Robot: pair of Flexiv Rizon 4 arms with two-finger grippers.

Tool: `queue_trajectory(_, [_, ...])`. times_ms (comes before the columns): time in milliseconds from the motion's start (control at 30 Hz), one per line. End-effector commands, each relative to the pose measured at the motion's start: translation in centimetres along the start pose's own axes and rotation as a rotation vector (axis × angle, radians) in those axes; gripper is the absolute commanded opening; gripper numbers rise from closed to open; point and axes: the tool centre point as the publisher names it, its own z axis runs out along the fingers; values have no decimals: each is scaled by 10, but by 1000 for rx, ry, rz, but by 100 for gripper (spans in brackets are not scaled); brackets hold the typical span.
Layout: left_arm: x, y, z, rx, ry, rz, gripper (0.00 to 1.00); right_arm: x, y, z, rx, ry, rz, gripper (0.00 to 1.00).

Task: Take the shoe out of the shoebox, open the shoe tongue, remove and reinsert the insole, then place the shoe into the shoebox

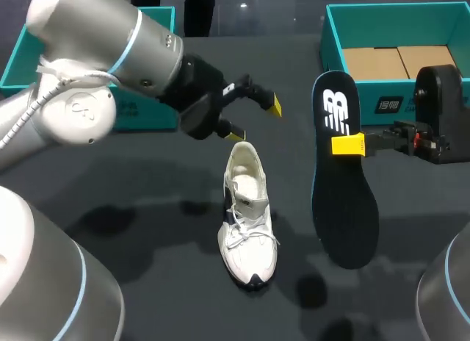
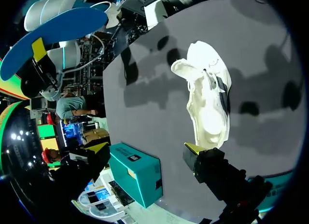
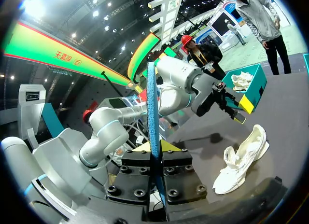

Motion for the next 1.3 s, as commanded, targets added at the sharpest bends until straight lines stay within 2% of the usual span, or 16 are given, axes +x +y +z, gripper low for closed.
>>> queue_trajectory(33, [11, -5, -2, 36, -157, -16, 100, 4, -4, -1, -6, -9, 0, 0])
queue_trajectory(100, [16, -1, -3, 96, -218, -36, 100, 4, -4, -1, -6, -9, 0, 0])
queue_trajectory(233, [17, 3, -10, 156, -362, -65, 100, -11, 16, -4, 8, 32, 45, 0])
queue_trajectory(367, [11, 3, -16, 163, -416, -65, 100, -30, 27, -7, 33, 62, 96, 0])
queue_trajectory(567, [-2, 2, -29, 160, -479, -84, 100, -63, 38, -11, 29, 106, 165, 0])
queue_trajectory(1000, [-4, 2, -31, 150, -481, -91, 100, -63, 38, -11, 29, 106, 165, 0])
queue_trajectory(1167, [-4, 2, -31, 150, -481, -91, 100, -93, 58, -13, 0, 92, 239, 0])
queue_trajectory(1300, [-4, 2, -31, 150, -481, -91, 100, -116, 63, -13, -10, 85, 334, 0])
